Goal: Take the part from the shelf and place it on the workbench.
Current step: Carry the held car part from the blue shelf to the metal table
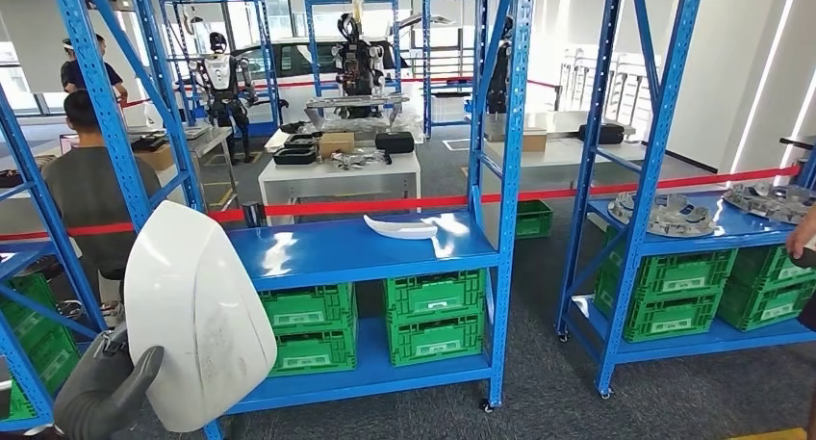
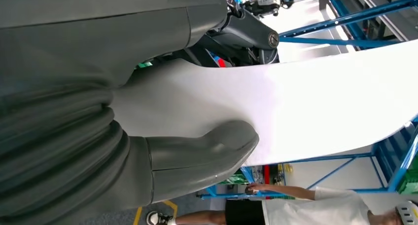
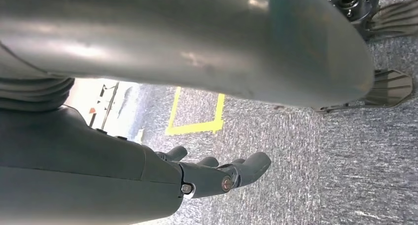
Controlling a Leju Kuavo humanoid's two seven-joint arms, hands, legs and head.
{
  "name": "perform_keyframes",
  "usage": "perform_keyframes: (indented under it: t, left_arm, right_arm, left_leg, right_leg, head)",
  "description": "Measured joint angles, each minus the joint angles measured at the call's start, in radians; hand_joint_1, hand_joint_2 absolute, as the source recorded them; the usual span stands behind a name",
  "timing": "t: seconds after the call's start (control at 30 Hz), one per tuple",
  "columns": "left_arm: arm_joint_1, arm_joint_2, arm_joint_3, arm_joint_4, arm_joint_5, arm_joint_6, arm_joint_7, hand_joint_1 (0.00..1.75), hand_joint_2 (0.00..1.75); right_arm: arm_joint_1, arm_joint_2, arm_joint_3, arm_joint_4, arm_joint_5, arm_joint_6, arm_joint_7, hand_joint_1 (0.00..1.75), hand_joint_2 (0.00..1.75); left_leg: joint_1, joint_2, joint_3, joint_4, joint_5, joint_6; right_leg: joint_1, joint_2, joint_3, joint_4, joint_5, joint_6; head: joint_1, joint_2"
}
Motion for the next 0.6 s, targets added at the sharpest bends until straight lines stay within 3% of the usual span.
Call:
perform_keyframes:
  t: [0.07, 0.1, 0.13, 0.17, 0.23, 0.3, 0.33, 0.4, 0.43, 0.5, 0.57, 0.6]
  left_arm:
    - [0.012, 0.001, 0.007, -0.006, 0.001, -0.002, 0.005, 1.75, 1.75]
    - [0.018, 0.001, 0.008, -0.008, 0.001, -0.002, 0.006, 1.75, 1.75]
    - [0.023, 0.001, 0.009, -0.009, 0.001, -0.003, 0.007, 1.75, 1.75]
    - [0.027, 0.001, 0.010, -0.010, 0.002, -0.003, 0.007, 1.75, 1.75]
    - [0.028, 0.002, 0.014, -0.014, 0.004, -0.007, 0.008, 1.75, 1.75]
    - [0.027, 0.003, 0.019, -0.017, 0.007, -0.011, 0.009, 1.75, 1.75]
    - [0.027, 0.004, 0.020, -0.018, 0.007, -0.011, 0.011, 1.75, 1.75]
    - [0.025, 0.003, 0.020, -0.016, 0.004, -0.003, 0.023, 1.75, 1.75]
    - [0.023, 0.001, 0.020, -0.013, 0.002, 0.005, 0.033, 1.75, 1.75]
    - [0.015, -0.004, 0.019, -0.003, -0.001, 0.024, 0.052, 1.75, 1.75]
    - [0.005, -0.005, 0.018, 0.013, -0.010, 0.048, 0.068, 1.75, 1.75]
    - [-0.002, -0.005, 0.016, 0.025, -0.018, 0.064, 0.076, 1.75, 1.75]
  right_arm:
    - [0.000, 0.000, 0.000, 0.000, -0.002, -0.004, 0.000, 0.00, 0.00]
    - [0.000, 0.000, 0.000, 0.000, -0.002, -0.005, 0.000, 0.00, 0.00]
    - [0.001, 0.000, 0.000, 0.000, -0.002, -0.005, 0.000, 0.00, 0.00]
    - [0.000, 0.000, 0.000, 0.000, -0.003, -0.005, 0.000, 0.00, 0.00]
    - [0.000, 0.000, 0.000, 0.000, -0.006, -0.006, 0.000, 0.00, 0.00]
    - [-0.001, 0.000, 0.000, 0.000, -0.010, -0.008, -0.001, 0.00, 0.00]
    - [0.000, 0.000, 0.000, 0.000, -0.011, -0.009, -0.003, 0.00, 0.00]
    - [0.003, 0.000, 0.000, 0.000, -0.011, -0.009, -0.007, 0.00, 0.00]
    - [0.006, 0.001, 0.000, 0.000, -0.011, -0.009, -0.008, 0.00, 0.00]
    - [0.008, 0.003, 0.000, 0.000, -0.011, -0.007, -0.003, 0.00, 0.00]
    - [0.008, 0.004, 0.000, 0.000, -0.010, -0.006, 0.003, 0.00, 0.00]
    - [0.007, 0.004, 0.000, 0.000, -0.007, -0.005, 0.003, 0.00, 0.00]
  left_leg:
    - [0.005, 0.000, -0.028, 0.127, -0.086, -0.008]
    - [0.007, 0.000, -0.032, 0.174, -0.100, -0.012]
    - [0.010, 0.000, -0.024, 0.194, -0.092, -0.014]
    - [0.013, 0.000, 0.001, 0.182, -0.068, -0.015]
    - [0.016, 0.000, 0.099, 0.065, -0.029, -0.014]
    - [0.012, -0.003, 0.199, -0.077, -0.042, -0.006]
    - [0.007, -0.003, 0.220, -0.118, -0.052, -0.001]
    - [0.001, -0.001, 0.212, -0.137, -0.042, 0.015]
    - [0.000, 0.000, 0.200, -0.138, -0.029, 0.024]
    - [0.003, 0.003, 0.175, -0.140, -0.005, 0.042]
    - [0.001, 0.005, 0.144, -0.139, 0.017, 0.049]
    - [0.000, 0.006, 0.130, -0.138, 0.028, 0.049]
  right_leg:
    - [0.001, -0.002, -0.024, 0.000, 0.020, -0.004]
    - [0.002, -0.004, -0.038, 0.000, 0.030, -0.003]
    - [0.002, -0.005, -0.052, 0.001, 0.041, -0.002]
    - [0.002, -0.006, -0.066, 0.001, 0.052, 0.000]
    - [0.002, -0.006, -0.088, 0.003, 0.072, 0.007]
    - [0.002, -0.006, -0.101, 0.003, 0.093, 0.017]
    - [0.001, -0.005, -0.105, 0.000, 0.104, 0.023]
    - [-0.004, -0.004, -0.114, -0.006, 0.124, 0.037]
    - [-0.006, -0.002, -0.123, 0.000, 0.113, 0.043]
    - [-0.008, 0.003, -0.150, 0.069, 0.033, 0.051]
    - [-0.006, 0.005, -0.183, 0.202, -0.059, 0.056]
    - [-0.006, 0.005, -0.192, 0.263, -0.072, 0.057]
  head:
    - [-0.002, 0.000]
    - [-0.002, 0.000]
    - [-0.003, 0.000]
    - [-0.003, 0.000]
    - [-0.004, 0.000]
    - [-0.002, 0.000]
    - [-0.002, 0.000]
    - [-0.002, 0.000]
    - [-0.001, 0.000]
    - [0.001, 0.000]
    - [0.004, 0.000]
    - [0.004, 0.000]
